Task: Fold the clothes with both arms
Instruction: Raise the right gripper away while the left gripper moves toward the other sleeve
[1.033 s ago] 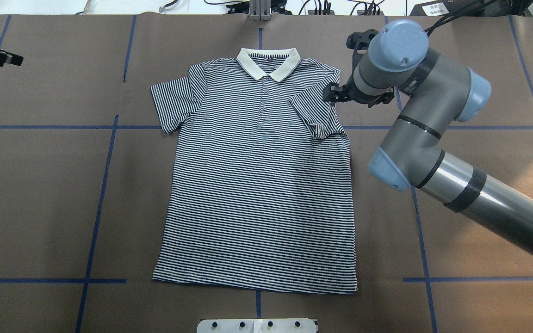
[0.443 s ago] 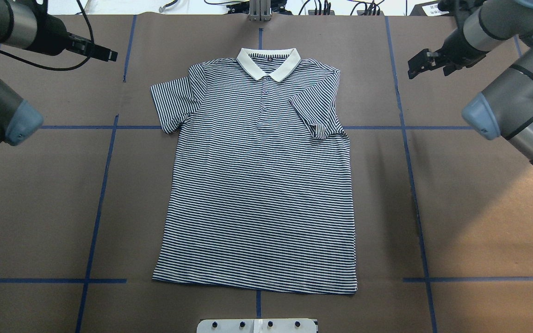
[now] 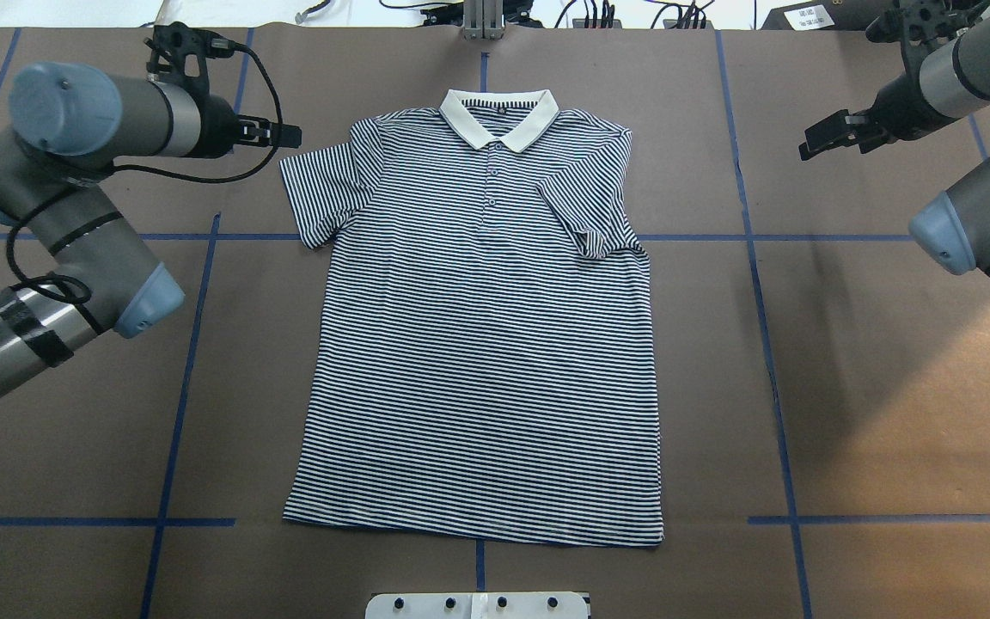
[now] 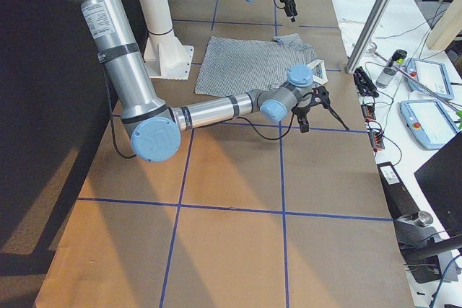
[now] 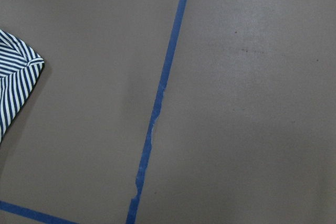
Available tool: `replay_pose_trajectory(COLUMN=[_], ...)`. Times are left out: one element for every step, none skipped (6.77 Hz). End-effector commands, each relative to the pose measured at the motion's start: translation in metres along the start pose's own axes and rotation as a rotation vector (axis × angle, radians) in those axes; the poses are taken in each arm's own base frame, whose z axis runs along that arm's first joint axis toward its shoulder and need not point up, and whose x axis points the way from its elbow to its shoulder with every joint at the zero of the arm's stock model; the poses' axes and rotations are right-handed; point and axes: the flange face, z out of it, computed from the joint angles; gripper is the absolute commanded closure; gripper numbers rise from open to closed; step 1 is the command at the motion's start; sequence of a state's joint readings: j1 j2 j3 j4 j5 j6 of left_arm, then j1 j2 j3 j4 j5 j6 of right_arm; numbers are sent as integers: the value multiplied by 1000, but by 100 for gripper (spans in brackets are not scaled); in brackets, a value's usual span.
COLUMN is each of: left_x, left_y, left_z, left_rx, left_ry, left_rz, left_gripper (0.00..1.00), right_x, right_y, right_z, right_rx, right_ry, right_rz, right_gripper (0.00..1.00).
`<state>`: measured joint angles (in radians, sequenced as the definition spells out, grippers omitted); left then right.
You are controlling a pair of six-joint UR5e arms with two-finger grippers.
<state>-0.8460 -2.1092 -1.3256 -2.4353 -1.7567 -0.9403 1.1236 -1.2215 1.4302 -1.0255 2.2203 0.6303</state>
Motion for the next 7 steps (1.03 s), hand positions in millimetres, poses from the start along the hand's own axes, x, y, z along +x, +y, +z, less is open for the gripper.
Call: replay_pose_trajectory(left_x=[3,-6,-7,-8,-15,-18,-16], left_y=[9,11,8,9,13,14,16], left_z=[44,58,71,74,79,81,82], left_rx=[0,1,-9,-11,-18,-20,-22], left_ry=[-78,-118,-138,-140,-151,-152,-151], left_rz=[-67,-66,-61,-52,-32,-29,-28], left_gripper=[36,37,38,39,39,40,41], right_x=[3,3,4,3,4,4,4], right_y=[1,1,2,2,2,3,3], right_z=[1,1,2,2,3,3,3], right_rx=[2,2,1,1,-1,-2,-2], right_ry=[2,2,4,3,5,5,5], right_rz=[2,2,2,0,2,3,3], right_gripper=[0,0,0,0,0,0,0])
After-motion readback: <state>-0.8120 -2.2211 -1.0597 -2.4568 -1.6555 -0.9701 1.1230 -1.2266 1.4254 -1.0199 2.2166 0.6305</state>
